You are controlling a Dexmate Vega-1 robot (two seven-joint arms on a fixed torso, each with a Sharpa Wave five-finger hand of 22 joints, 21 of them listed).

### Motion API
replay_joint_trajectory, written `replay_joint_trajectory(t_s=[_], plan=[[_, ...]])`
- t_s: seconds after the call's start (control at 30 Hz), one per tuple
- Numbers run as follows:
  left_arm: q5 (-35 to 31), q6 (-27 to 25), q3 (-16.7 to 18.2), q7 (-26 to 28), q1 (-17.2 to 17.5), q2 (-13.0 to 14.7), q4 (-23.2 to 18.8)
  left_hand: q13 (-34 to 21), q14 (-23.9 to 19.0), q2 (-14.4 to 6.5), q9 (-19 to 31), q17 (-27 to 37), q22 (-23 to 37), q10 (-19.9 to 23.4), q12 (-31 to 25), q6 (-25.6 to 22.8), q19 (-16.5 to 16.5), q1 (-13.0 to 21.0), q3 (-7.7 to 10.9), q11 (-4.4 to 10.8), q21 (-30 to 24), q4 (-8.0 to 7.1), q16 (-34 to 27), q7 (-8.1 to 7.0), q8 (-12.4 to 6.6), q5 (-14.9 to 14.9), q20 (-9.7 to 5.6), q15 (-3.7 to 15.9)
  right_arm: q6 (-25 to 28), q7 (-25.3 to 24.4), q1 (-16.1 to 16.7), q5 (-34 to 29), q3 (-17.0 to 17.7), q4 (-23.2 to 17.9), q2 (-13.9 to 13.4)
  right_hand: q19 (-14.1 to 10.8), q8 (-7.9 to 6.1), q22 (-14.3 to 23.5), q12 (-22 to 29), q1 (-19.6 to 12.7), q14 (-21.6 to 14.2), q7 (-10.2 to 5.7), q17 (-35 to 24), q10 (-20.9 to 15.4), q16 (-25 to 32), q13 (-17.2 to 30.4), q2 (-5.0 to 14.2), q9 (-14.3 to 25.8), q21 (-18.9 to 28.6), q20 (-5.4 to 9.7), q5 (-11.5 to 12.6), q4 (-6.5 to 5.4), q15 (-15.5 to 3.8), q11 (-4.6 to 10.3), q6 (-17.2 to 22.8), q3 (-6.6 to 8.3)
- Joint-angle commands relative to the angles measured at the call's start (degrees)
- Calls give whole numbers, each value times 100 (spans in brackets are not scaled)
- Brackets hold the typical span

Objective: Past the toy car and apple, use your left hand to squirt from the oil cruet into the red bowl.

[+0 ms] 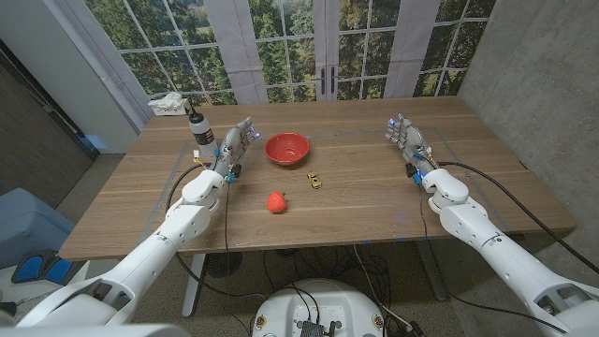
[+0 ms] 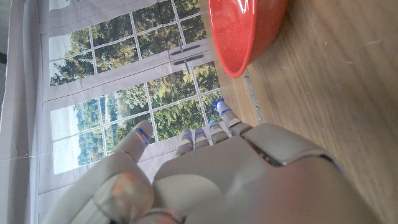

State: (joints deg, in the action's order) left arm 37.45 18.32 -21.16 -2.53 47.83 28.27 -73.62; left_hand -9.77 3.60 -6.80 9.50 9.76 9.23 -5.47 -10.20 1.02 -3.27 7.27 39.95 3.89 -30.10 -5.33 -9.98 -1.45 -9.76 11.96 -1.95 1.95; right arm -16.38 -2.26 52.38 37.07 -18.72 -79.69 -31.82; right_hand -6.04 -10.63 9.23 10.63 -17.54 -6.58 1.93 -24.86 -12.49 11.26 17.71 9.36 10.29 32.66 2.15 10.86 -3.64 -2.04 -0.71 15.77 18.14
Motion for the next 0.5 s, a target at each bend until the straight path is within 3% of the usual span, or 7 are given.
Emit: replay_joint_trajectory(t_s=[0.03, 0.1, 0.3, 0.43, 0.5], plan=[[14, 342, -1, -88, -79, -211, 239, -22, 31, -129, 24, 11, 25, -41, -37, -4, 28, 52, 41, 12, -28, 35, -41, -62, -29, 31, -219, 135, 49, -562, 729, -14, 359, -867, -319, -60, -29, 16, 41, -82, -57, 5, -5, -50, 26, 1, 4, 30, 23, 246, 29, 13, -110, 0, 49, 49], [-22, 387, -4, -38, -83, -239, 258, -22, 15, -126, 24, 4, 27, -47, -39, 8, 71, 57, 44, 12, -15, 74, -42, -85, -31, 35, -126, 107, 64, -628, 784, -40, 381, -926, -342, -62, -30, 16, 41, -83, -57, 8, 1, -48, 25, -3, 4, 30, 19, 246, 29, 16, -113, -2, 52, 53], [-85, 581, 23, 106, -47, -334, 287, -23, -202, -82, 39, 0, 49, 101, -92, -124, 363, 31, 34, -115, 26, 262, -85, -193, -94, 21, 367, -167, 71, -679, 864, -64, 435, -1037, -393, -75, -36, 17, 46, -80, -69, 11, 32, -59, 27, -27, -6, 29, -8, 230, 22, 23, -78, -7, 65, 72], [-87, 679, 57, 131, -14, -346, 290, -27, -811, -82, 51, 26, 71, 211, -100, -181, 855, -67, 24, -94, -32, 342, -214, -211, -90, -5, 615, -285, 106, -717, 881, -65, 449, -1071, -393, -83, -39, 17, 51, -78, -69, 11, 44, -69, 26, -38, -7, 29, -20, 218, 19, 24, -84, -10, 72, 80], [-101, 738, 72, 140, 4, -343, 293, -30, -1585, -102, 56, 54, 87, 308, -107, -192, 1247, -188, 23, -79, -83, 344, -373, -235, -87, -18, 750, -298, 89, -698, 885, -52, 452, -1055, -382, -88, -40, 17, 50, -76, -72, 14, 55, -68, 27, -46, -7, 29, -30, 213, 16, 26, -78, -10, 76, 88]])
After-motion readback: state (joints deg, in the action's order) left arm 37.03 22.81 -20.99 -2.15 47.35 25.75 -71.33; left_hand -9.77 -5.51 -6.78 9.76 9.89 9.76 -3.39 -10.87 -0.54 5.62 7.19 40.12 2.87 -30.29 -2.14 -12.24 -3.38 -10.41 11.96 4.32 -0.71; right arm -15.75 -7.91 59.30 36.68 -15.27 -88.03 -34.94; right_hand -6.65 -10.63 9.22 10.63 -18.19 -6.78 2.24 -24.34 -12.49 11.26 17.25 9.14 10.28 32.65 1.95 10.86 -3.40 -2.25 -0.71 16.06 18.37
